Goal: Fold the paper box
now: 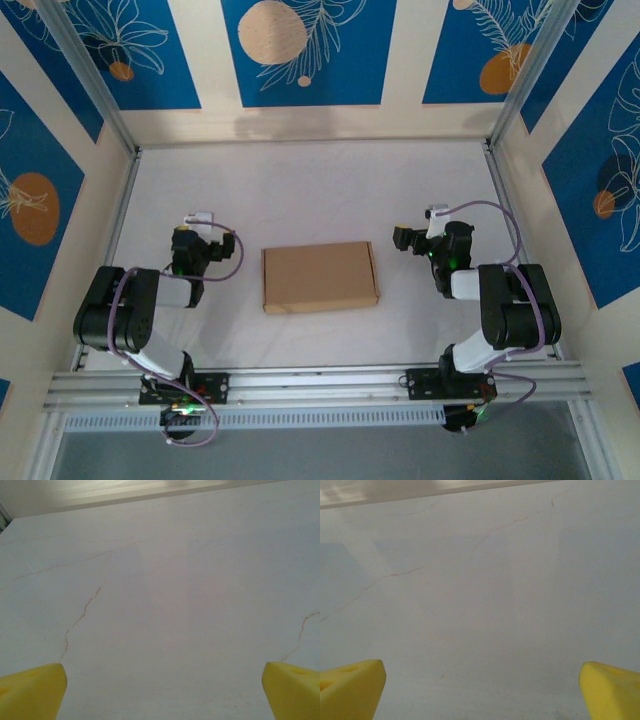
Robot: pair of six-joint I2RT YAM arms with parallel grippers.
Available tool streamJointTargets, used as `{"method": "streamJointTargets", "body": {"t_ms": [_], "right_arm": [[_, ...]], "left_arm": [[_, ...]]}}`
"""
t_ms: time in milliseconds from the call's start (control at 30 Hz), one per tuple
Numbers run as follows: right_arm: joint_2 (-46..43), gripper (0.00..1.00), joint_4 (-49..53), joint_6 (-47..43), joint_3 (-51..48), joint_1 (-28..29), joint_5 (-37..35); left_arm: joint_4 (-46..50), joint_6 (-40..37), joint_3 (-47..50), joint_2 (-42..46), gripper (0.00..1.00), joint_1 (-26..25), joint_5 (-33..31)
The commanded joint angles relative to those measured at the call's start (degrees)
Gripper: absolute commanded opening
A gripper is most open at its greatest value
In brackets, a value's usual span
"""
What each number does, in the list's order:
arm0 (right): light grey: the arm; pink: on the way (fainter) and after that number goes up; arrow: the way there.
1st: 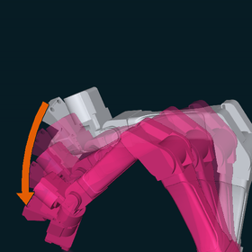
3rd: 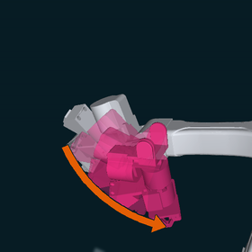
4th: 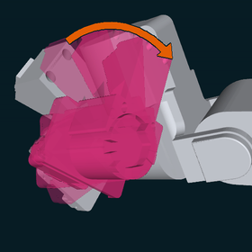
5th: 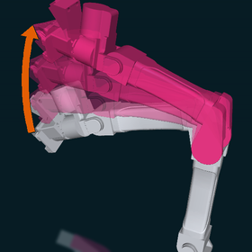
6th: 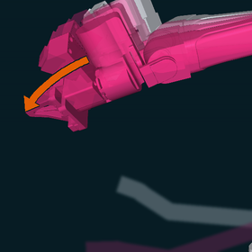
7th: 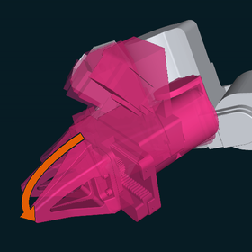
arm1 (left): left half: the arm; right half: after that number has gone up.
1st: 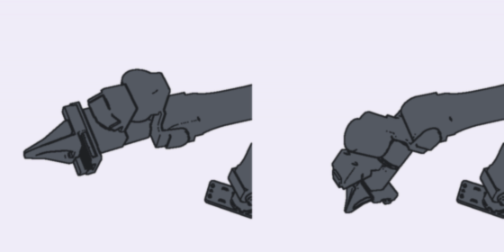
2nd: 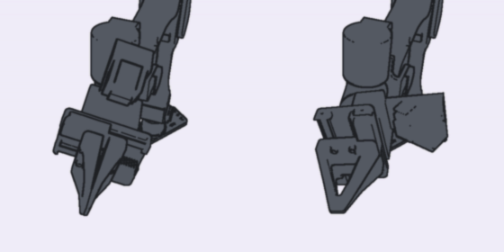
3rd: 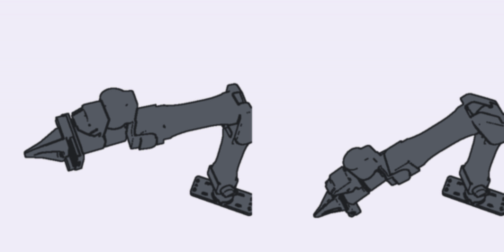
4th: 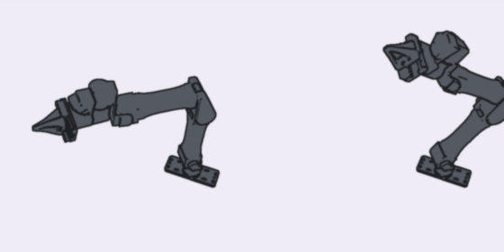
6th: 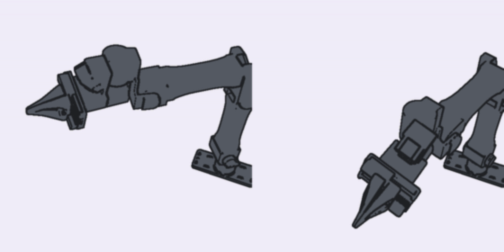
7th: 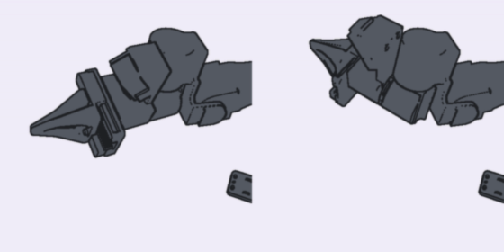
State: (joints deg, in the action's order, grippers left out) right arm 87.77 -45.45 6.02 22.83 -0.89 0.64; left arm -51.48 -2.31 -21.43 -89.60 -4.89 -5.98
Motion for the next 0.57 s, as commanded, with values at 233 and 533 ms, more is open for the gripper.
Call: {"method": "streamJointTargets", "body": {"t_ms": [233, 533], "right_arm": [[-0.58, 0.99, -0.51, -0.74, 1.15, -0.39, -0.3], [-0.58, 0.99, -0.51, -0.77, 1.16, -0.42, -0.31]], "left_arm": [[-1.87, -0.33, -0.1, 0.15, 1.0, 0.61, 1.06], [-1.74, -0.42, -0.15, 0.22, 1.0, 0.65, 1.67]]}}
